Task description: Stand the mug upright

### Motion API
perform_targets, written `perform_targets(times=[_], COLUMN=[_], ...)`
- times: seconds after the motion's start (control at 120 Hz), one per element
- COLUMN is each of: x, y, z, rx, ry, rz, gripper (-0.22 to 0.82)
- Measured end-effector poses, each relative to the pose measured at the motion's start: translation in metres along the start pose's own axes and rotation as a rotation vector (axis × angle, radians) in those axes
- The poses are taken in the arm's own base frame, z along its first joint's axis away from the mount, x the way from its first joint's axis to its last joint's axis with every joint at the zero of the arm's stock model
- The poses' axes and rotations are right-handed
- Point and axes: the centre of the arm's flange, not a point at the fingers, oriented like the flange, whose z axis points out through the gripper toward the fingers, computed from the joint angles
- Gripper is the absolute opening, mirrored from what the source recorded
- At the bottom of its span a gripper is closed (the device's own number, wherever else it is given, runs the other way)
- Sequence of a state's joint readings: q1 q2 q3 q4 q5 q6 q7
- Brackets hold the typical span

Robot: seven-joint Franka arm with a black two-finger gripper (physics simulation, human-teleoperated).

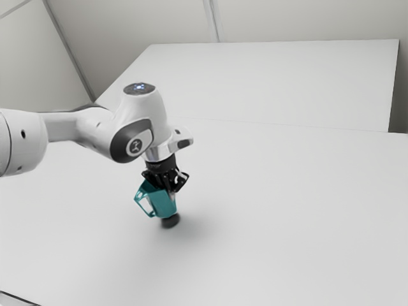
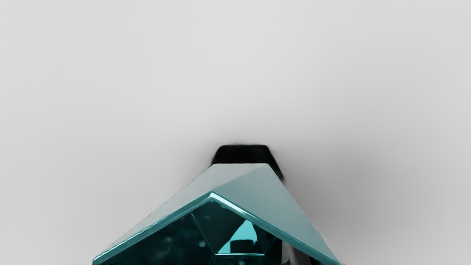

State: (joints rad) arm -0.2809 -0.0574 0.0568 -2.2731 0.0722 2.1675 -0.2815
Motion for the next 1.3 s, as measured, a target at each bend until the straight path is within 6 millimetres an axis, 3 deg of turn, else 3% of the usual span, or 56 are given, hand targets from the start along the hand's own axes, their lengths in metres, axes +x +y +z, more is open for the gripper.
perform_targets(times=[0.225,0.467,0.642,0.767,0.867,1.033,1.142,1.3], x=[0.011,0.018,0.020,0.020,0.022,0.018,0.027,0.038], y=[0.000,-0.005,-0.009,-0.011,-0.012,-0.005,0.010,0.003], z=[0.028,0.046,0.035,0.025,0.008,-0.036,-0.091,-0.149], rx=[0.003,0.003,-0.007,-0.011,-0.010,-0.027,-0.041,-0.030], ry=[-0.004,0.003,0.027,0.048,0.083,0.167,0.223,0.228], rz=[-0.019,-0.039,-0.050,-0.051,-0.045,-0.024,-0.003,0.003], gripper=[-0.18,-0.18,0.21,0.39,0.47,0.54,0.57,0.59])
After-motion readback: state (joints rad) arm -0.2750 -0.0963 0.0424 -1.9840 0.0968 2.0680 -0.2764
